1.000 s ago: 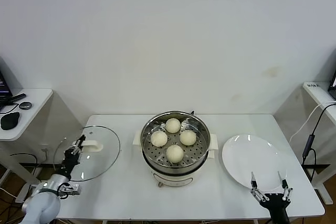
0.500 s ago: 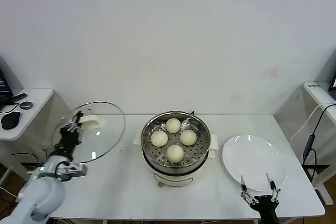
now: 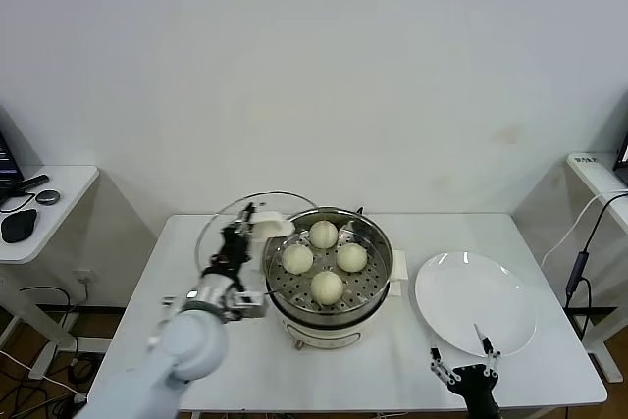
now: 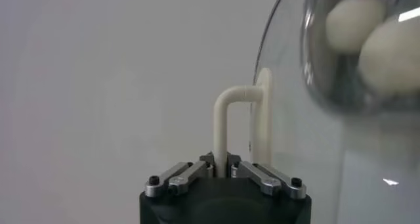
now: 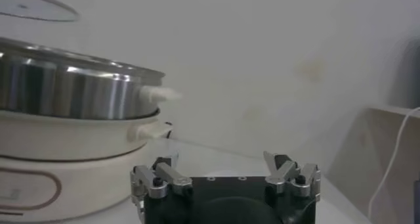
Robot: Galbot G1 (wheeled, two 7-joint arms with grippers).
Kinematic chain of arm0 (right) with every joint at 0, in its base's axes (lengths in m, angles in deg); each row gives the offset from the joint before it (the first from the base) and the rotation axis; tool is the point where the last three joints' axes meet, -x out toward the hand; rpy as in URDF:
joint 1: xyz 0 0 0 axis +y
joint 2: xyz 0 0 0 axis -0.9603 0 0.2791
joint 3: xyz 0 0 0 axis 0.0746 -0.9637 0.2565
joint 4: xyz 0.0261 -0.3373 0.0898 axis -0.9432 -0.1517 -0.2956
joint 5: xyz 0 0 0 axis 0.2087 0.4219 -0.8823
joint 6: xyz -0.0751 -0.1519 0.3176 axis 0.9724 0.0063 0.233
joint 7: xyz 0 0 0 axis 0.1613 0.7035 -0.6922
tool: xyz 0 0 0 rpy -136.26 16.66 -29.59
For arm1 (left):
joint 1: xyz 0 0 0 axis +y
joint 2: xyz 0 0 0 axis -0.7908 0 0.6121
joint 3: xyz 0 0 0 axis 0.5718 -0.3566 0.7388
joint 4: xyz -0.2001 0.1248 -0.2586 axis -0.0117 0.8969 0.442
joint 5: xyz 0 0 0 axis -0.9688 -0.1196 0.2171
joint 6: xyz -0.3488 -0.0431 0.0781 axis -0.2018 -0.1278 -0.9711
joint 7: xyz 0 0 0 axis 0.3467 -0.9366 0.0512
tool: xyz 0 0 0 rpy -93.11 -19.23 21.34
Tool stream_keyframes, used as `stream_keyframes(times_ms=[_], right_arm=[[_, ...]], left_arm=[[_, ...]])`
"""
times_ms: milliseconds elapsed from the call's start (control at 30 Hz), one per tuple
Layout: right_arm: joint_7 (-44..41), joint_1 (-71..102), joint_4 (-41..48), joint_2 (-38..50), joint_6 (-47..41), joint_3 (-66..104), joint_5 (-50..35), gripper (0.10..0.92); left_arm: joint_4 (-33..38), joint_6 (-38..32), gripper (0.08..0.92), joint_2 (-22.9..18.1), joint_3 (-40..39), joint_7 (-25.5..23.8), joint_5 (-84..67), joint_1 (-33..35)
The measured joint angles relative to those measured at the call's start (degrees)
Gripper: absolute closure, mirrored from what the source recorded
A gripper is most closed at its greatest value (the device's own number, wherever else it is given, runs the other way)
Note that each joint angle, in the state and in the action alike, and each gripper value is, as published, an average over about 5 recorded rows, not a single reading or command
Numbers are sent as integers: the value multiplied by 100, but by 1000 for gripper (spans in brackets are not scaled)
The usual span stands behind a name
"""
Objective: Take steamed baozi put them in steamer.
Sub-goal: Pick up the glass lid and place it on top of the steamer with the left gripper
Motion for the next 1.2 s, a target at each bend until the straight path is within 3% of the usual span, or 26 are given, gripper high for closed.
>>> stream_keyframes(times_ms=[367,1200], right_arm=[[4,-46,50,-2,-8,-103,139,203],[29,-40,136,21,53,-148,253,203]], left_arm=[[-443,228,828,-815,-949,-473,1167,-559],[-969,335,828,-1576,-1241,-575,1901,-502]])
